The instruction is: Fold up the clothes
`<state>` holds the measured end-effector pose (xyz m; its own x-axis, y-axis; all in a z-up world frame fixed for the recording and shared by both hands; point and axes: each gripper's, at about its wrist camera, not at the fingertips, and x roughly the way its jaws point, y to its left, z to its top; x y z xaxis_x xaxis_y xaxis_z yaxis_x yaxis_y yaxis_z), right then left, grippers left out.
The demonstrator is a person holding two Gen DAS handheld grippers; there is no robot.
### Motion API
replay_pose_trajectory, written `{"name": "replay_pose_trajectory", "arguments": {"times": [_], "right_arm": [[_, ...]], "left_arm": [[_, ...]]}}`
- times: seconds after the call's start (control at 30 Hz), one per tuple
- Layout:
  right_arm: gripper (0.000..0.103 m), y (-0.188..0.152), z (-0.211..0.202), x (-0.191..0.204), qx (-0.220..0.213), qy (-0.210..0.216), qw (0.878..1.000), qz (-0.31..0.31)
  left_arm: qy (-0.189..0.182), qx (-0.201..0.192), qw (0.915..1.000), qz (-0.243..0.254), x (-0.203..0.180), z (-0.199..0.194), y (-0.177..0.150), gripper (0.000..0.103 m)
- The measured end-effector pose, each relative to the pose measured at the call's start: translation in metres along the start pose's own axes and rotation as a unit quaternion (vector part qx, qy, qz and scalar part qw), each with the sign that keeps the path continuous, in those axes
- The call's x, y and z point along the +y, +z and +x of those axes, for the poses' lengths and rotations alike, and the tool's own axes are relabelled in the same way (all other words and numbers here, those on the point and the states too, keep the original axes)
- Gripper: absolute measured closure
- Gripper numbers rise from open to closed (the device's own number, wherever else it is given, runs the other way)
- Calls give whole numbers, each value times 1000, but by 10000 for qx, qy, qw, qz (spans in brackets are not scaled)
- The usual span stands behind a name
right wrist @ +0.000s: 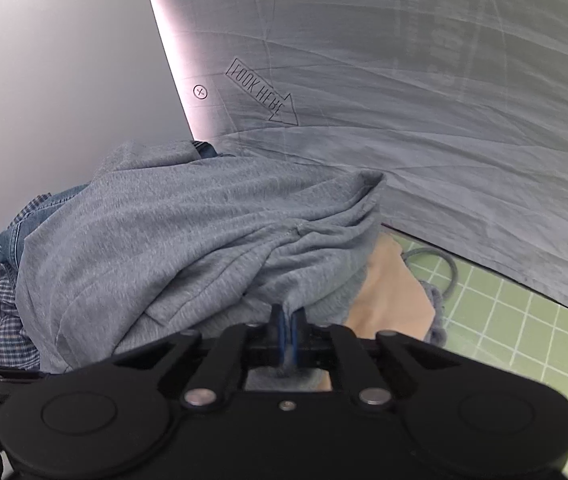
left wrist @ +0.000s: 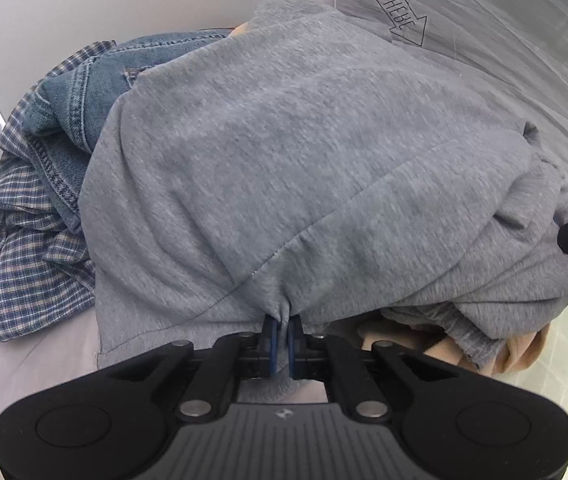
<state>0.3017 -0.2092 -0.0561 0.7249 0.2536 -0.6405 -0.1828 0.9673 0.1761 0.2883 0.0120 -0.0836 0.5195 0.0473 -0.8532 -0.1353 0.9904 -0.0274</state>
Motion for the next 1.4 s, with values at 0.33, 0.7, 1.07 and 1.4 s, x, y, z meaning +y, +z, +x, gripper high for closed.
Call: {"name": "replay_pose_trajectory", "arguments": {"times": [0.33, 0.7, 1.07, 1.4], "right_arm": [[101, -54, -107, -10, -422, -908, 9950, -47], [101, -202, -275, -100, 55, -2545, 9656, 525], [101, -314, -422, -199, 291, -3981, 9105, 1080], [101, -314, -539, -249, -587, -5435, 8345, 692]], "left_arm": [[-367, -300, 9986, 235, -14, -74, -47, 99], [-1077, 247, 9904, 833, -77, -141, -170, 99], [-1317, 549, 9824, 1204, -148, -178, -274, 98], [-1164, 435, 9884, 877, -173, -192, -289, 98]]}}
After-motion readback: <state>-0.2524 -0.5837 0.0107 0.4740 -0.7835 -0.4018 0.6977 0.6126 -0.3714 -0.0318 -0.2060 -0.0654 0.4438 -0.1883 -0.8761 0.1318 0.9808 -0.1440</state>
